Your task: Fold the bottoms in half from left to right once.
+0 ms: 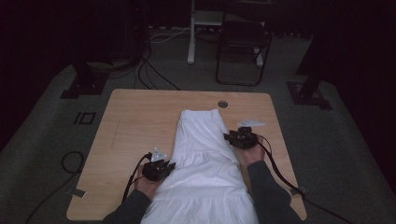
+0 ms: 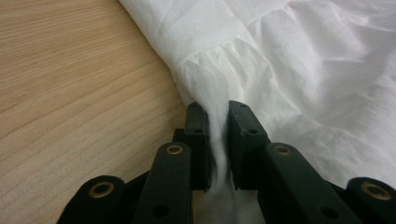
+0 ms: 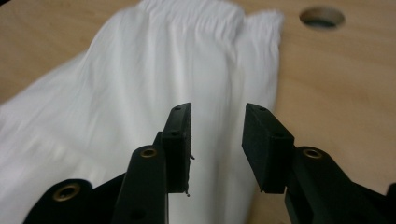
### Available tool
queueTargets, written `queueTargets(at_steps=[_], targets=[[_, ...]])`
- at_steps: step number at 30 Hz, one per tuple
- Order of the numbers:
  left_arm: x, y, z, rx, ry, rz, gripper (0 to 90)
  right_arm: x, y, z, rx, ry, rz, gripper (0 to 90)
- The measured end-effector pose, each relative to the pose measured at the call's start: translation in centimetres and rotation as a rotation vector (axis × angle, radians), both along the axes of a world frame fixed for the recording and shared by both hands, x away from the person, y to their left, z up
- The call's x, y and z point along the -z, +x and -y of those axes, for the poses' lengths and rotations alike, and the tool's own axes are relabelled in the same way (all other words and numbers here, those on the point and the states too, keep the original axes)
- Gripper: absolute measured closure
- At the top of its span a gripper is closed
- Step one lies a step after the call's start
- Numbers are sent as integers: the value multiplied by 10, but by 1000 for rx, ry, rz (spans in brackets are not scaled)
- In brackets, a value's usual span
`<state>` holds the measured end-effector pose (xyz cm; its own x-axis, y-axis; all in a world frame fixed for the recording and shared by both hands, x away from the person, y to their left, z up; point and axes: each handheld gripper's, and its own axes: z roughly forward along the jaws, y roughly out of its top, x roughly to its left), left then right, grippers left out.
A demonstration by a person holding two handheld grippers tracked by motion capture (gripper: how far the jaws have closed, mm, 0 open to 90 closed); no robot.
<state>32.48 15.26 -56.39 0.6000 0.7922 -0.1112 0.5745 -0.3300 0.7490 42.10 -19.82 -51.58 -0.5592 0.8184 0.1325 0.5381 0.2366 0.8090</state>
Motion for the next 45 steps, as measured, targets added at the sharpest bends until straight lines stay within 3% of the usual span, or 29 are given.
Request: queueTargets(at_steps=[5,8,10,11,12,13,14,16,17,19,20,21,23,25,26,29,30,35,38,40,45], targets=[[0,0,0,10,-5,3,774,7,48,-25,-14,20,-36,583],[1,-2,1,27,-7,7,706,20,68,-36,-25,22,-64,566],[1,-3,2,36,-5,8,661,28,74,-39,-36,51,-94,635],[1,-3,3,38,-5,8,643,31,75,-40,-53,57,-111,722],[1,-3,3,38,-5,8,631,31,75,-40,-53,57,-111,722],[0,-3,3,40,-6,7,631,32,74,-42,-56,14,-90,824],[0,-4,4,41,-3,9,616,21,67,-40,-5,-29,6,889],[0,-5,5,44,2,9,603,6,63,-32,54,-22,87,892],[0,-5,5,44,5,12,602,2,63,-29,80,-51,109,891],[0,-6,6,49,13,13,601,1,64,-25,100,-67,97,891],[0,-7,7,51,14,12,601,6,69,-21,114,-89,55,888],[0,-7,7,49,16,16,601,11,71,-20,123,-106,43,885],[0,-7,7,48,17,18,602,24,75,-17,138,-96,-16,850],[0,-7,6,50,10,17,603,37,78,-15,133,-65,-83,704],[0,-7,6,52,8,15,603,39,77,-15,126,-56,-92,641],[-1,-3,4,58,5,4,557,38,70,-14,114,-54,-60,532],[-4,0,3,52,15,9,521,37,67,-13,112,-62,-53,504],[-34,29,3,34,-32,82,434,43,61,-9,125,-88,-66,510],[-47,59,18,40,9,81,393,44,62,-11,150,-71,-69,509],[-46,81,33,60,55,70,382,44,61,-14,154,-82,-58,506],[-19,114,56,8,125,27,369,47,59,-17,169,-95,-25,512]])
